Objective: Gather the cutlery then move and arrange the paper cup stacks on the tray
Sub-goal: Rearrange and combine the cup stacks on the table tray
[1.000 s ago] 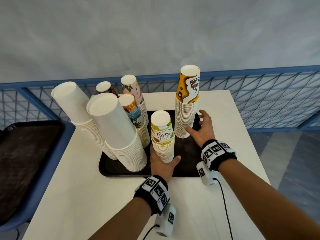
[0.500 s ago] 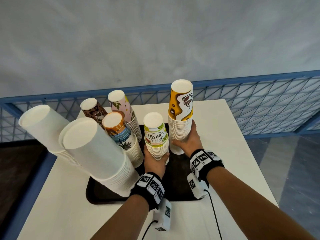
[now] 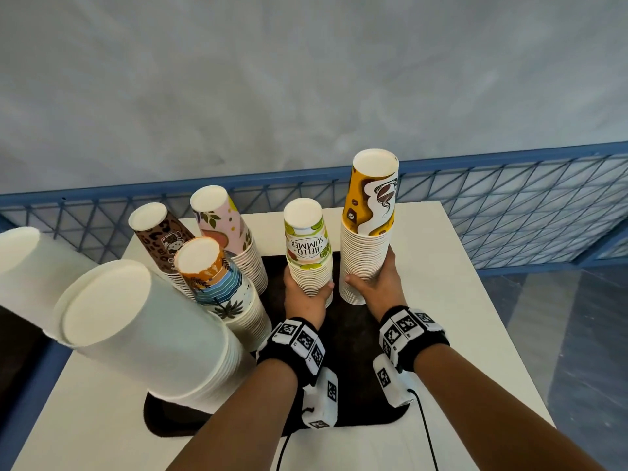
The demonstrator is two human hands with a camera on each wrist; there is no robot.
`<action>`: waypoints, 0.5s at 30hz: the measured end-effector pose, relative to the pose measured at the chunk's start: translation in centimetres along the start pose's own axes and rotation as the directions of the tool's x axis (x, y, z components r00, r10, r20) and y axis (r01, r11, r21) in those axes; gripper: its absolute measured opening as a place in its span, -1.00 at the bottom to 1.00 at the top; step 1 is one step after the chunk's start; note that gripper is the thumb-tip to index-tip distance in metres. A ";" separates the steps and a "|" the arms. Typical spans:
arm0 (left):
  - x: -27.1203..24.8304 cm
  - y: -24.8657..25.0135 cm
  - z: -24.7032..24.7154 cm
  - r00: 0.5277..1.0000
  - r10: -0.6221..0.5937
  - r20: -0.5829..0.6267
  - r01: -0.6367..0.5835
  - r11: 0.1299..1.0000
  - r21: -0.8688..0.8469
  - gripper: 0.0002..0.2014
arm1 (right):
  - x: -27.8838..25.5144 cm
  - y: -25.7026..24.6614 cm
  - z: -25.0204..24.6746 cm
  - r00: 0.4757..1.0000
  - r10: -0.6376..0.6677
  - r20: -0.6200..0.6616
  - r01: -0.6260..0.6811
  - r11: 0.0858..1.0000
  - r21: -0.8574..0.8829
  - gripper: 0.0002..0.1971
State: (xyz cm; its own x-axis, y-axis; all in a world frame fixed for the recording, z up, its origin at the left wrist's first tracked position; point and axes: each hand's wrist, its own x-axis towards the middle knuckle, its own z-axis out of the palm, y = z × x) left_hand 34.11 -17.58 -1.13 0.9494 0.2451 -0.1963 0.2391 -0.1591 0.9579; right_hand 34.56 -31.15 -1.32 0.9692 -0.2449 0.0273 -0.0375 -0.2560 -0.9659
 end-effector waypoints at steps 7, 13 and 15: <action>1.5 0.0 0.6 0.999 -0.021 0.029 0.020 0.999 0.037 -0.14 | 1.2 1.8 -0.1 0.999 -0.031 -0.040 0.027 0.994 -0.108 -0.08; 2.5 0.2 1.4 0.998 0.005 0.055 -0.007 0.999 0.045 -0.17 | 1.8 1.5 0.2 0.997 -0.075 -0.032 0.073 0.996 -0.044 -0.09; 2.8 0.3 1.8 0.998 0.011 0.055 -0.013 0.999 0.037 -0.18 | 1.9 1.4 0.4 0.996 -0.080 -0.031 0.080 0.997 0.001 -0.11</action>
State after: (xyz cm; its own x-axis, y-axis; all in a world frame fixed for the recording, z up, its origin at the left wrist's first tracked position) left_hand 37.22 -18.63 -1.81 0.9618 0.1903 -0.1969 0.2340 -0.1979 0.9519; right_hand 36.50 -31.60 -2.77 0.9612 -0.2521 0.1123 0.0404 -0.2739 -0.9609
